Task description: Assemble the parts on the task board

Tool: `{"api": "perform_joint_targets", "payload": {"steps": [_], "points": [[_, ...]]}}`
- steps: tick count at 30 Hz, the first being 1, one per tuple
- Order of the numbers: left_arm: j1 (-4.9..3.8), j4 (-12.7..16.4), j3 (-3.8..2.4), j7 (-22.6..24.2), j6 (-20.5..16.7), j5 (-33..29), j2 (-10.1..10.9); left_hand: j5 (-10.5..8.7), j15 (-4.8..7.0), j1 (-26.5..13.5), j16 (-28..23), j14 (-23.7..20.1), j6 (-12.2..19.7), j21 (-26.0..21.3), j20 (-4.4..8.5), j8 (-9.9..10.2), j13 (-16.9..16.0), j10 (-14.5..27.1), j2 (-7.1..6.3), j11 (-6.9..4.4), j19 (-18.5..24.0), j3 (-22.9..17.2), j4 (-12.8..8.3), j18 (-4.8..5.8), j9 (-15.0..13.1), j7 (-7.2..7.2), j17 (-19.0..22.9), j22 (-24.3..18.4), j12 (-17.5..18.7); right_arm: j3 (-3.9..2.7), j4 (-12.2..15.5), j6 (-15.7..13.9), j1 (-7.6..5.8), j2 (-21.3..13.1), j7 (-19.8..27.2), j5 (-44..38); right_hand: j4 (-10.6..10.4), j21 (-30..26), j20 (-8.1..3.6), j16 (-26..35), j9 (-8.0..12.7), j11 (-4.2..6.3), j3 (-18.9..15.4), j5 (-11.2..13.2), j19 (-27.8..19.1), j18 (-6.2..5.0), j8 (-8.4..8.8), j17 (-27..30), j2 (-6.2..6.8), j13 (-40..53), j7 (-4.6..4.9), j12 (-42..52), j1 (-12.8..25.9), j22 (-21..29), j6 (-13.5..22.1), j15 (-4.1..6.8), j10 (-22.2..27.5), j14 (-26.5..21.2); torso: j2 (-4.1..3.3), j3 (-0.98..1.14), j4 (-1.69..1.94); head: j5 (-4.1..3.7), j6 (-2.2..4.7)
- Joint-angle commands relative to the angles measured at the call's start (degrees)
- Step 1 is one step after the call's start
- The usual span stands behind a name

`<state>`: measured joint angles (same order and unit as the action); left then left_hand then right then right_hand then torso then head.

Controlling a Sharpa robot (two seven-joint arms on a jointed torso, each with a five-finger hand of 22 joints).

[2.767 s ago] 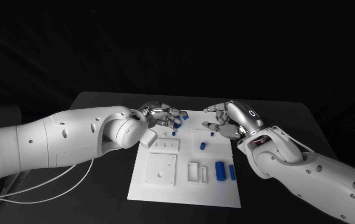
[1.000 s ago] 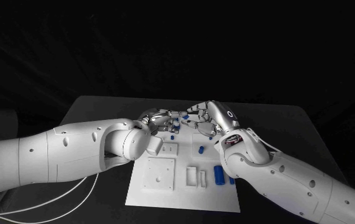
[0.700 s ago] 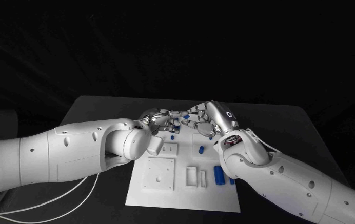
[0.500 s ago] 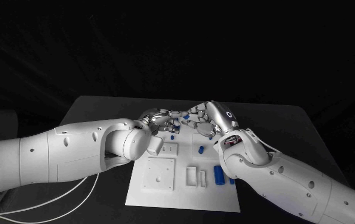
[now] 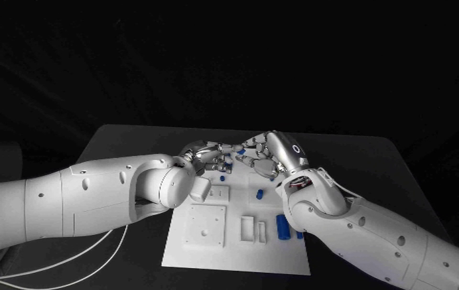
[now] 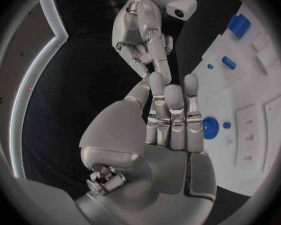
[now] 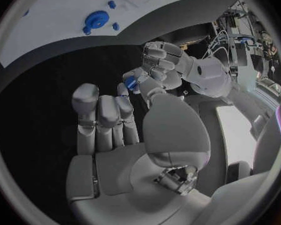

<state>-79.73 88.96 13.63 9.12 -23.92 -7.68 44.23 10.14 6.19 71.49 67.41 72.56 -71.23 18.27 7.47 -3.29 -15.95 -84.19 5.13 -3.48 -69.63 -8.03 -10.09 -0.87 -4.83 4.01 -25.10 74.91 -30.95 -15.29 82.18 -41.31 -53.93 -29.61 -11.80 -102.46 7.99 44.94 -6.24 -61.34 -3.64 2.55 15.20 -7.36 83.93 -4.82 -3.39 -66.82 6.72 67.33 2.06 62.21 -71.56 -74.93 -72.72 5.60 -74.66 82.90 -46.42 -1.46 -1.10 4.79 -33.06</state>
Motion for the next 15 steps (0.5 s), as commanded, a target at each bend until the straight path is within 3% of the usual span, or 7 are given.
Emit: {"api": "perform_joint_targets", "payload": {"steps": [1,7,15], "points": [[-0.03,0.22,-0.06,0.44,0.77,-0.25,-0.17,0.35,0.32,-0.09,0.26,-0.09,-4.23,1.68,-0.03,-0.39,-0.09,-2.44,0.74,-0.64,0.9,0.32,-0.1,0.87,-0.27,-3.38,0.09,0.13,-0.23,0.01,0.1,-1.49,0.07,0.15,-0.07,-2.1,-0.07,0.32,-0.54,-0.12,-0.09,-0.12,0.01,-0.71,3.25,0.91,-0.2,-0.1,0.0,0.11,0.11,-0.4,0.48,-5.25,-0.41,-0.03,-0.41,0.39,0.01,0.0,-0.01,-0.03,0.02],[-0.03,0.24,-0.06,0.37,0.75,-0.16,-0.15,0.48,0.31,-0.07,0.26,-0.11,-4.25,1.68,-0.02,-0.39,-0.08,-2.43,0.71,-0.63,0.88,0.29,-0.15,0.86,-0.28,-3.38,0.1,0.07,-0.22,0.0,-0.15,-2.66,0.11,0.09,-0.03,-3.15,-0.14,0.48,-0.6,-0.01,-0.09,-0.05,0.69,-3.07,3.26,0.91,-0.19,-0.37,-0.16,0.43,0.06,-0.59,0.65,-5.25,-0.51,0.03,-0.57,0.5,-0.01,0.03,-0.01,-0.06,0.11],[-0.03,0.29,-0.06,0.07,0.98,0.09,-0.07,2.05,0.32,-0.27,0.23,-0.14,-4.41,1.79,-0.01,-0.4,-0.04,-2.42,0.37,-0.65,0.9,0.12,-0.37,0.87,-0.35,-3.39,0.12,-0.12,-0.12,0.0,-0.6,-4.1,0.14,-0.12,1.2,-3.72,0.53,1.1,-0.67,0.07,-0.11,0.09,4.41,-2.88,3.27,1.01,-0.2,-0.76,-0.97,0.89,-0.06,-0.8,1.24,-5.35,-1.09,0.11,-0.88,0.62,-0.01,0.06,-0.03,-0.08,0.09]]}}
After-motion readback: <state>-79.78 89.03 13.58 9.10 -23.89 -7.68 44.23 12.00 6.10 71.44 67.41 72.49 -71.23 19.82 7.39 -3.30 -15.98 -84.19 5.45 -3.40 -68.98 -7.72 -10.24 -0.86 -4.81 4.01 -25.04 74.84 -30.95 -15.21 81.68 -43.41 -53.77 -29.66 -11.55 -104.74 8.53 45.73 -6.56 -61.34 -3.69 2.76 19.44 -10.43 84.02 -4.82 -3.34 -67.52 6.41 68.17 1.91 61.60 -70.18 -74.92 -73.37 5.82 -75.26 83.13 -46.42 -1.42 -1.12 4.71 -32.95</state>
